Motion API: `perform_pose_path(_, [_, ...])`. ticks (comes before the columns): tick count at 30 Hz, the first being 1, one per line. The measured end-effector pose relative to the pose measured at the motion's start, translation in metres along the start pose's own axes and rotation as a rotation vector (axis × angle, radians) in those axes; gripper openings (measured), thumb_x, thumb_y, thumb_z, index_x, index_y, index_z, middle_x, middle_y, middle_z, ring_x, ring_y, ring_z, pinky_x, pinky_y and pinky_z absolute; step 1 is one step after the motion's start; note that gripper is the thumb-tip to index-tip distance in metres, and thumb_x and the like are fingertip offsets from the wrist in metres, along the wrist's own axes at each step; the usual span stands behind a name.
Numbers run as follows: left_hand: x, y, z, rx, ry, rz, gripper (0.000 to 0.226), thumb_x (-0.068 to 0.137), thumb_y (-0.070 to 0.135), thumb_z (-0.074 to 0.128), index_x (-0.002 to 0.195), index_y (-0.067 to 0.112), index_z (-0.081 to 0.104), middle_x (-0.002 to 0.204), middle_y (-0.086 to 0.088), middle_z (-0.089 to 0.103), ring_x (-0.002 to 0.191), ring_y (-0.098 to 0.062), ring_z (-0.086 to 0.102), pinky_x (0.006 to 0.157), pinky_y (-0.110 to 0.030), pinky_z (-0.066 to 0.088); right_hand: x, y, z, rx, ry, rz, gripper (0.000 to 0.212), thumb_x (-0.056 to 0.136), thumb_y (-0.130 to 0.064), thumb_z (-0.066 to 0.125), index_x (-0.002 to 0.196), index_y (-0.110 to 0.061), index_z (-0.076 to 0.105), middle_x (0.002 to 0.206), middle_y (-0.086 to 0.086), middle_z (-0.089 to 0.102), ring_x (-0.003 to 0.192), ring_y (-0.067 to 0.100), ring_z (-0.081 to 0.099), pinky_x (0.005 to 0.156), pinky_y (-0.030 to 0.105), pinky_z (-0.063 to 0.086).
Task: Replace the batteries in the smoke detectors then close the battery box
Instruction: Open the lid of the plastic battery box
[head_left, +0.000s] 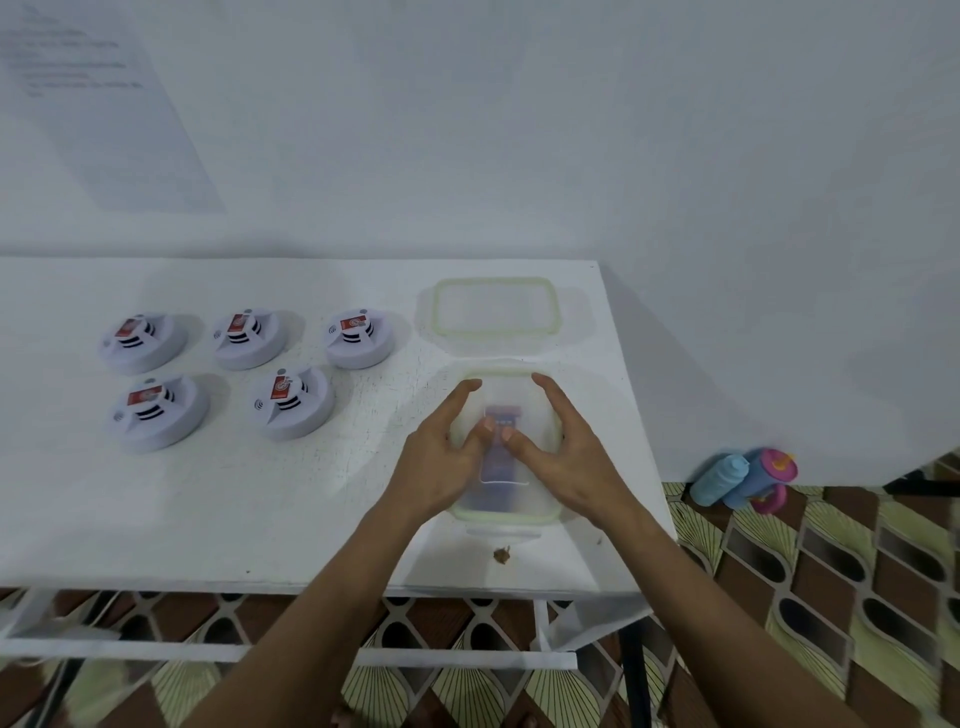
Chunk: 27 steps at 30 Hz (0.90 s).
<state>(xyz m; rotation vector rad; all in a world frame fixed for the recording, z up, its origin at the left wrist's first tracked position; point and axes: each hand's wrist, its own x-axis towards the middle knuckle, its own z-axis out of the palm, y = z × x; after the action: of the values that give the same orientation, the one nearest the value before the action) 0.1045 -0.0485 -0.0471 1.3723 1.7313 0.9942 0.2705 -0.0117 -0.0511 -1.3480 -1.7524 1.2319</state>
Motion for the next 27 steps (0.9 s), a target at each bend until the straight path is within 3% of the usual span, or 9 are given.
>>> perform_pose_path(7, [0.004, -0.006, 0.001, -0.058, 0.032, -0.020, 0.049, 0.089, 0.048, 0.060, 0.136, 0.050, 0.045, 0.135, 0.008, 0.057, 0.120, -0.014, 0.053, 0.101, -0.027, 0.043, -0.001, -0.002, -0.001, -0.023, 0.036, 0.007, 0.075, 0.086, -0.049, 0.071, 0.148, -0.043, 0.030, 0.151, -0.020, 0.038, 0.137, 0.004, 0.038, 0.106, 0.020, 0.030])
perform_pose_path(9, [0.005, -0.007, 0.002, -0.075, 0.049, -0.050, 0.047, 0.089, 0.045, 0.061, 0.133, 0.051, 0.047, 0.123, 0.001, 0.064, 0.106, -0.018, 0.060, 0.090, -0.023, 0.046, 0.001, -0.002, -0.002, -0.028, 0.040, 0.019, 0.075, 0.085, -0.048, 0.072, 0.148, -0.043, 0.032, 0.151, -0.020, 0.039, 0.138, 0.005, 0.038, 0.106, 0.020, 0.030])
perform_pose_path(12, [0.007, -0.006, 0.002, -0.114, 0.040, -0.065, 0.046, 0.088, 0.044, 0.063, 0.130, 0.053, 0.049, 0.103, 0.007, 0.069, 0.079, -0.006, 0.060, 0.075, -0.017, 0.045, 0.002, -0.002, -0.001, -0.031, 0.057, 0.019, 0.073, 0.084, -0.047, 0.073, 0.146, -0.041, 0.036, 0.149, -0.019, 0.042, 0.136, 0.006, 0.041, 0.107, 0.022, 0.033])
perform_pose_path(17, [0.009, -0.002, -0.003, -0.120, -0.039, -0.063, 0.049, 0.091, 0.046, 0.058, 0.137, 0.050, 0.043, 0.113, 0.014, 0.063, 0.082, 0.006, 0.058, 0.065, -0.005, 0.042, 0.010, 0.001, -0.008, -0.019, -0.008, 0.060, 0.074, 0.079, -0.057, 0.073, 0.144, -0.049, 0.037, 0.150, -0.017, 0.044, 0.137, 0.012, 0.044, 0.113, 0.040, 0.040])
perform_pose_path(19, [0.011, 0.000, -0.006, -0.104, -0.071, -0.063, 0.051, 0.091, 0.049, 0.056, 0.139, 0.051, 0.038, 0.119, 0.020, 0.055, 0.091, 0.010, 0.054, 0.070, -0.006, 0.040, 0.013, 0.000, -0.008, -0.009, -0.014, 0.092, 0.075, 0.076, -0.058, 0.073, 0.142, -0.052, 0.037, 0.147, -0.014, 0.047, 0.133, 0.014, 0.047, 0.111, 0.041, 0.043])
perform_pose_path(22, [0.015, -0.001, -0.007, -0.040, -0.081, -0.059, 0.051, 0.090, 0.056, 0.054, 0.137, 0.056, 0.035, 0.125, 0.019, 0.055, 0.096, 0.004, 0.050, 0.080, -0.014, 0.037, 0.014, -0.004, 0.000, 0.006, 0.098, 0.126, 0.069, 0.079, -0.045, 0.075, 0.140, -0.047, 0.043, 0.133, -0.006, 0.051, 0.122, 0.016, 0.051, 0.107, 0.040, 0.046])
perform_pose_path(24, [0.016, -0.002, -0.005, -0.063, -0.056, -0.060, 0.050, 0.090, 0.052, 0.057, 0.136, 0.055, 0.039, 0.117, 0.016, 0.063, 0.092, 0.002, 0.058, 0.078, -0.013, 0.042, 0.014, -0.005, 0.004, 0.014, 0.168, 0.104, 0.065, 0.079, -0.045, 0.076, 0.138, -0.042, 0.048, 0.133, -0.008, 0.056, 0.122, 0.016, 0.054, 0.106, 0.040, 0.046])
perform_pose_path(27, [0.013, -0.002, -0.001, -0.170, -0.002, -0.064, 0.050, 0.089, 0.041, 0.064, 0.136, 0.047, 0.047, 0.096, 0.012, 0.069, 0.073, 0.006, 0.062, 0.064, -0.005, 0.045, 0.015, -0.006, 0.004, 0.053, 0.138, 0.091, 0.063, 0.082, -0.049, 0.074, 0.139, -0.040, 0.047, 0.140, -0.012, 0.054, 0.130, 0.014, 0.050, 0.111, 0.038, 0.042])
